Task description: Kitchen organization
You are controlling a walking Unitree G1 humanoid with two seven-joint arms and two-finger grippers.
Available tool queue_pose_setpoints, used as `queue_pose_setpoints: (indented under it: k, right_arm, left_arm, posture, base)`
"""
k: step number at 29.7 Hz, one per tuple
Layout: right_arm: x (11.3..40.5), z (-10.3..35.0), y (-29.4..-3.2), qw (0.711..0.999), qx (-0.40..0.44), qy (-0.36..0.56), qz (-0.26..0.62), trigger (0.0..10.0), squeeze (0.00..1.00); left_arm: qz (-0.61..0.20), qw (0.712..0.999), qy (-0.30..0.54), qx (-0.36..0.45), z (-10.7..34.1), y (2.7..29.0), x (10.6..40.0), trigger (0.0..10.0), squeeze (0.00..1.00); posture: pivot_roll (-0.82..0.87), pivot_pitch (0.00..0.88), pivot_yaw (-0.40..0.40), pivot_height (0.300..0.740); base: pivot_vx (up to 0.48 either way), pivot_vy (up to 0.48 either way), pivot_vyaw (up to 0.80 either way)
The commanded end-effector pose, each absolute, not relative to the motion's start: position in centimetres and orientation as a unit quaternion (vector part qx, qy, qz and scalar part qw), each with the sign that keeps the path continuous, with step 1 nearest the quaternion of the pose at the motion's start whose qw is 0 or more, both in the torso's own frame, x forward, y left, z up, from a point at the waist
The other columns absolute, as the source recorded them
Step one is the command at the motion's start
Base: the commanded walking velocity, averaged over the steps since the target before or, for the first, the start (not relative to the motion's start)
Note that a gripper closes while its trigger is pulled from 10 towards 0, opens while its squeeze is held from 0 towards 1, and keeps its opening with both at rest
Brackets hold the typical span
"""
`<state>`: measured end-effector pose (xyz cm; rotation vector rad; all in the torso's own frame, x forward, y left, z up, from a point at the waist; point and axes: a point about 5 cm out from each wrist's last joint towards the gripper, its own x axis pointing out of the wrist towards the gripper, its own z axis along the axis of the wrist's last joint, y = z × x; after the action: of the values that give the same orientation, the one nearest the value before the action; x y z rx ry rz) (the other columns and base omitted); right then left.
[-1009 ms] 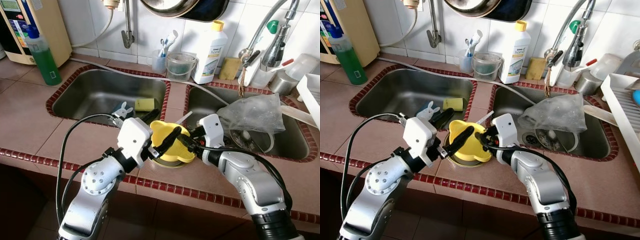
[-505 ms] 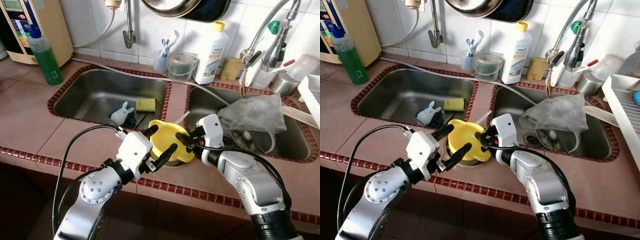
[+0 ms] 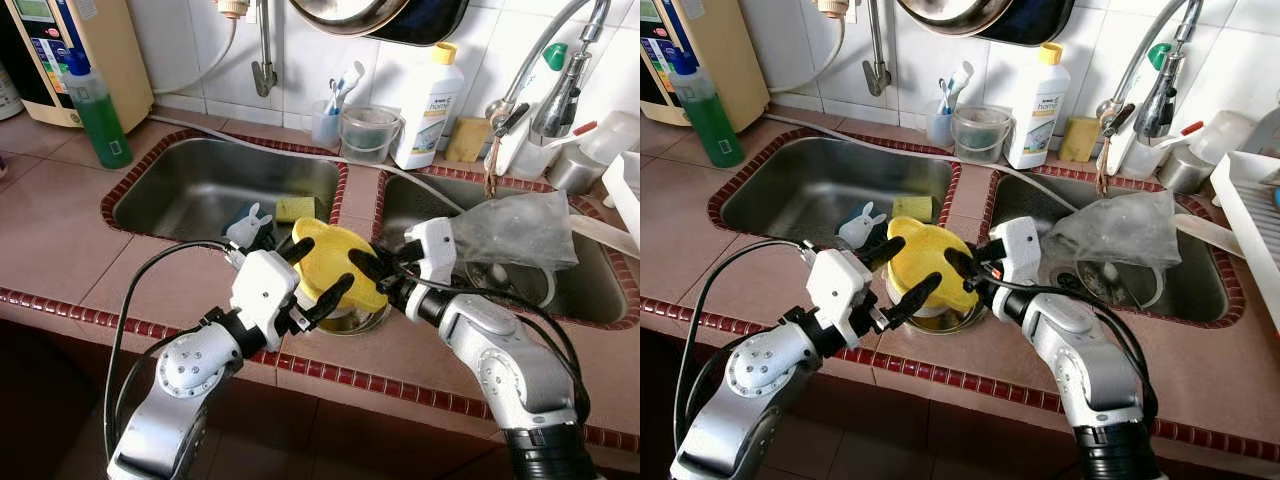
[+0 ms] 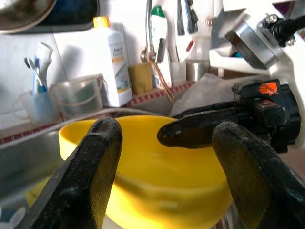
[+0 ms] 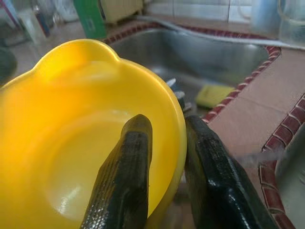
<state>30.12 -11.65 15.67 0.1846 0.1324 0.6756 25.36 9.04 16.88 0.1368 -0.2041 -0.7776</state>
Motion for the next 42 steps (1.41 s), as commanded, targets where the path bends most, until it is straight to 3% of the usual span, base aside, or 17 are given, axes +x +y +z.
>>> queue_pose_setpoints:
  k: [1,10,17,30,42]
  right_arm:
    - [29.9,17.0,-11.8,0.931,0.112,0.030,0.346,10.0,0.00]
    - [30.4,18.7,-12.8,0.941,0.104,-0.060,0.318,10.0,0.00]
    - [31.0,20.1,-13.6,0.958,0.085,-0.139,0.238,10.0,0.00]
    - [32.2,20.5,-15.2,0.970,0.057,-0.194,0.131,10.0,0.00]
    - [31.6,19.7,-14.2,0.966,0.031,-0.217,0.134,10.0,0.00]
  left_arm:
    - [-0.380,0.917,-0.100,0.066,17.1,8.9,25.4,10.0,0.00]
    - [-0.358,0.927,-0.100,0.041,17.6,9.6,26.4,10.0,0.00]
    - [-0.273,0.956,-0.108,-0.017,18.7,12.0,28.5,10.0,0.00]
    - [-0.234,0.963,-0.119,-0.053,19.8,13.0,30.0,10.0,0.00]
    - [-0.190,0.980,-0.044,-0.036,17.2,13.6,31.3,10.0,0.00]
  posture:
    - [-0.05,0.048,-0.045,0.740]
    - [-0.05,0.044,-0.038,0.740]
    - [-0.05,0.039,-0.035,0.740]
    - [-0.05,0.020,-0.024,0.740]
    - [-0.05,0.006,-0.020,0.740]
  base:
    - [0.000,0.000,0.00]
    - [0.000,0.000,0.00]
    - [0.000,0.000,0.00]
    - [0.000,0.000,0.00]
    - [0.000,0.000,0.00]
